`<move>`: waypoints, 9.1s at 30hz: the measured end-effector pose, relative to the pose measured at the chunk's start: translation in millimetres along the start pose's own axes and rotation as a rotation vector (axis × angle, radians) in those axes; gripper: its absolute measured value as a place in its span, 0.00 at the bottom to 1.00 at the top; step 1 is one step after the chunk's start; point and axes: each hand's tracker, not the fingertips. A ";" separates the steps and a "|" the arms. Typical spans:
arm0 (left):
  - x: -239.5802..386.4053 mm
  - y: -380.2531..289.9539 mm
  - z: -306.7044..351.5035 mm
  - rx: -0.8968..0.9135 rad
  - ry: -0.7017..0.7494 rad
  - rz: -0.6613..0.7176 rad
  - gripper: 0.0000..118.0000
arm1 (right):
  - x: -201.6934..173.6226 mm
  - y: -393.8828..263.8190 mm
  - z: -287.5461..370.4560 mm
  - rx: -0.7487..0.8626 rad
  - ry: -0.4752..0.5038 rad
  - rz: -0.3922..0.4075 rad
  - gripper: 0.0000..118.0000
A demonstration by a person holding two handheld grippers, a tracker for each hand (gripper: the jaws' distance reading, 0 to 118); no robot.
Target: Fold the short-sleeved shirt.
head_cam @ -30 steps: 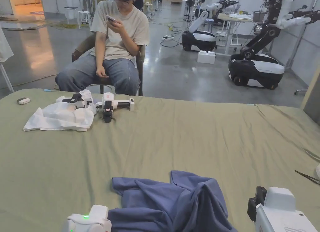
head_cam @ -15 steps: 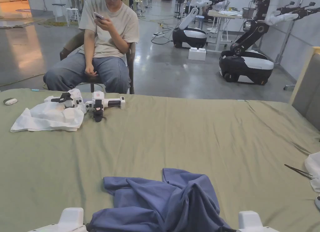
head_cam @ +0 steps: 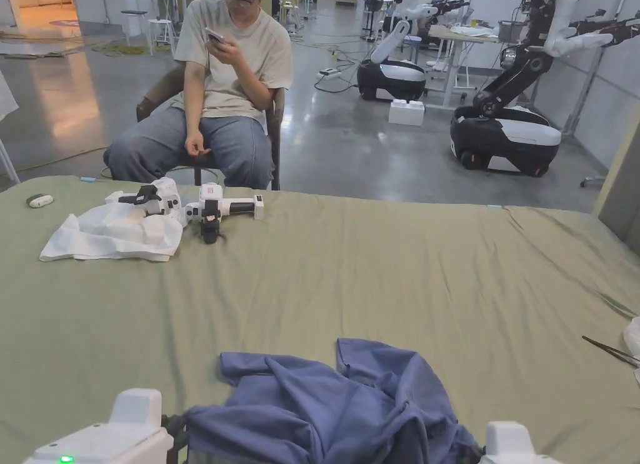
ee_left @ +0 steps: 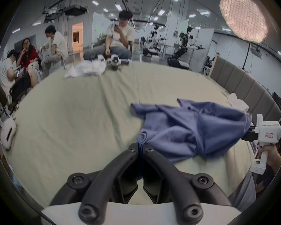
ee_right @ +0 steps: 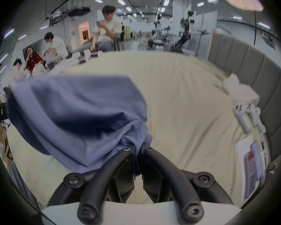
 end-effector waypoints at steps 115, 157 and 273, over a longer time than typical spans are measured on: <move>38.9 51.0 9.3 0.368 0.133 -0.105 0.00 | -98.3 76.3 88.5 0.635 -0.113 -0.023 0.00; 60.3 131.2 -261.1 -0.173 -0.066 -0.342 0.00 | 41.0 6.2 27.6 0.110 -0.249 -0.077 0.28; -62.0 -4.1 50.3 0.301 0.232 -0.031 0.52 | -78.0 34.8 85.0 0.436 -0.110 -0.007 0.64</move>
